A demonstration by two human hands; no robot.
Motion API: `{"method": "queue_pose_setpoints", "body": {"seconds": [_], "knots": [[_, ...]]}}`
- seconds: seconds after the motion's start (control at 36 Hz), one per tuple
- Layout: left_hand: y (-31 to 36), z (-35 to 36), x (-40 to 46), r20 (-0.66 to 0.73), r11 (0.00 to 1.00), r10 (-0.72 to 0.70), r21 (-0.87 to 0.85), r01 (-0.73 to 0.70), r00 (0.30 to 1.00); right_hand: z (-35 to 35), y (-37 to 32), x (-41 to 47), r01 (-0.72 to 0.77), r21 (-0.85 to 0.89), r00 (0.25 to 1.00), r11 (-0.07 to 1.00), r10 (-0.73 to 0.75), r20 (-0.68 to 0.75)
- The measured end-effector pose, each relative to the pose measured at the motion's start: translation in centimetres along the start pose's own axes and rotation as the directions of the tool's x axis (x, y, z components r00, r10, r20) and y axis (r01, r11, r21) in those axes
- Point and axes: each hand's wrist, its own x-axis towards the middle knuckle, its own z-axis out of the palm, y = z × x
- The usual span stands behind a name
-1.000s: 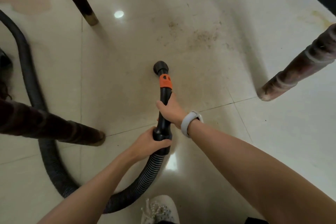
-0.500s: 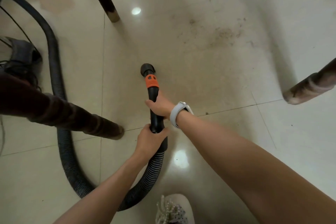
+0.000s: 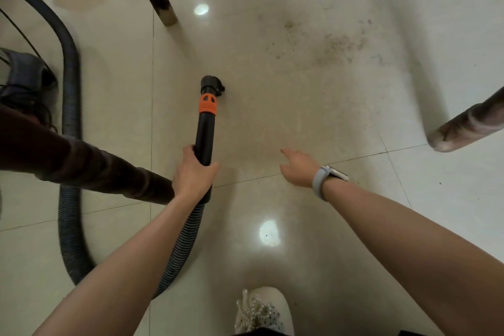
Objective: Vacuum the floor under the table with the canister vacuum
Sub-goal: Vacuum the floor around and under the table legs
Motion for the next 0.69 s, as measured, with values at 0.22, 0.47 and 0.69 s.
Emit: {"method": "queue_pose_setpoints", "body": {"seconds": [0.22,0.47,0.69], "knots": [[-1.2,0.9,-0.9,0.126,0.991,0.071,0.102,-0.084,0.99,2.1,6.5,-2.3,-0.013,-0.329,0.994,0.944,0.05,0.102],[-3.0,3.3,-6.0,0.375,0.933,0.248,0.156,-0.324,0.894,3.2,7.3,-2.4,0.002,-0.343,1.0,0.939,-0.004,-0.005],[-3.3,3.6,-5.9,0.401,0.931,0.276,0.115,-0.347,0.873,2.3,8.8,-2.1,0.012,-0.233,0.999,0.972,-0.023,-0.042]]}}
